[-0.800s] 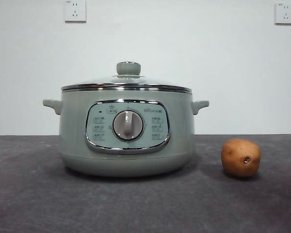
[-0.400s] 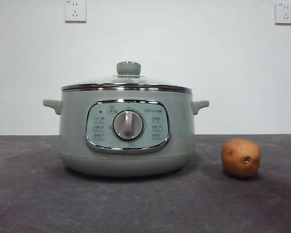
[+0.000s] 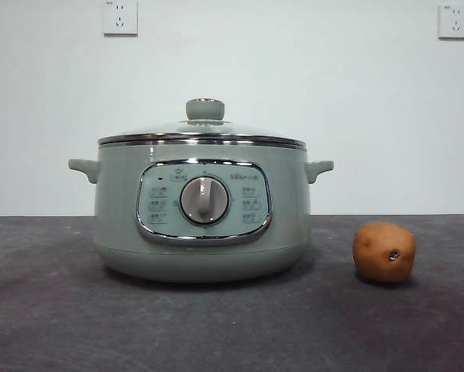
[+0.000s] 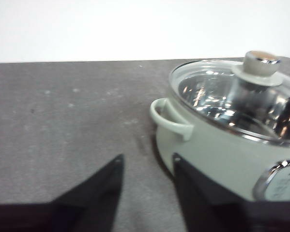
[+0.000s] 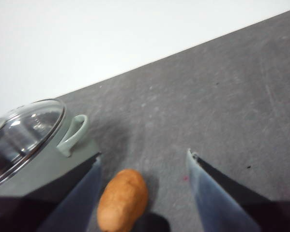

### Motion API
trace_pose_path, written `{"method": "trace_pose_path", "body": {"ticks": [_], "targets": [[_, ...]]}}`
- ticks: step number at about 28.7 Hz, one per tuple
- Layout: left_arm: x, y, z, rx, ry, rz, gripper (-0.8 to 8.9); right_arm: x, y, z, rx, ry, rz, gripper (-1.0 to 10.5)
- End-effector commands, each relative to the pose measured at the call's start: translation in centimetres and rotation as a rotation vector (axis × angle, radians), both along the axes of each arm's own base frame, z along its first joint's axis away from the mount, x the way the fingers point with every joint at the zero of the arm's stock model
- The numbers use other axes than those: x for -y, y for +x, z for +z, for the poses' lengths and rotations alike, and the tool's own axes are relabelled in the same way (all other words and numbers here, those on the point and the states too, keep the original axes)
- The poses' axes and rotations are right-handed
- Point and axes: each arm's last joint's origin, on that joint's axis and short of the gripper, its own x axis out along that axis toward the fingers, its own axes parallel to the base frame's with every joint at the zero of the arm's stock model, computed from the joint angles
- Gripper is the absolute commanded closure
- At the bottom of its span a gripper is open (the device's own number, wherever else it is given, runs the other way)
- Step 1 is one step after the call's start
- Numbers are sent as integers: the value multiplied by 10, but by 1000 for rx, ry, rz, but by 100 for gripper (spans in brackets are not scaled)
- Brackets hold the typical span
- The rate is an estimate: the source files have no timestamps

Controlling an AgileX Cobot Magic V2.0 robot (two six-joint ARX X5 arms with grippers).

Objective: Pick up the potato,open the lid,put the potato in the pot,close the lid

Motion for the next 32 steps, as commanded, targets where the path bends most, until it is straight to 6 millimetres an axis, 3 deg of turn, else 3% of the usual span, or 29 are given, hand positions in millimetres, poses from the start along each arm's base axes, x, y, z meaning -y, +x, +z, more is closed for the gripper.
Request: {"method": "trace_pose_path", "body": {"ticks": [1, 5, 11, 20, 23, 25, 32], "targets": [[0, 5, 7, -24, -39, -14, 412, 0, 3, 11, -35, 11, 10, 511], [2, 12, 19, -45, -51, -66, 338, 0, 9, 26, -113, 15, 22, 404], [4, 23, 23, -116, -107, -134, 338, -2, 17, 48, -242, 65, 79, 407], [7, 38, 15, -313, -240, -184, 332, -3, 35, 56, -446, 138, 138, 405], [8, 44, 12, -351, -258, -232, 330, -3, 46, 57, -508, 131, 177, 334], [9, 49, 10, -384, -263, -249, 227, -6, 60, 56, -559, 110, 250, 226], [20, 67, 19, -457, -258, -296, 207, -40, 106, 51, -763, -23, 382, 217]]}}
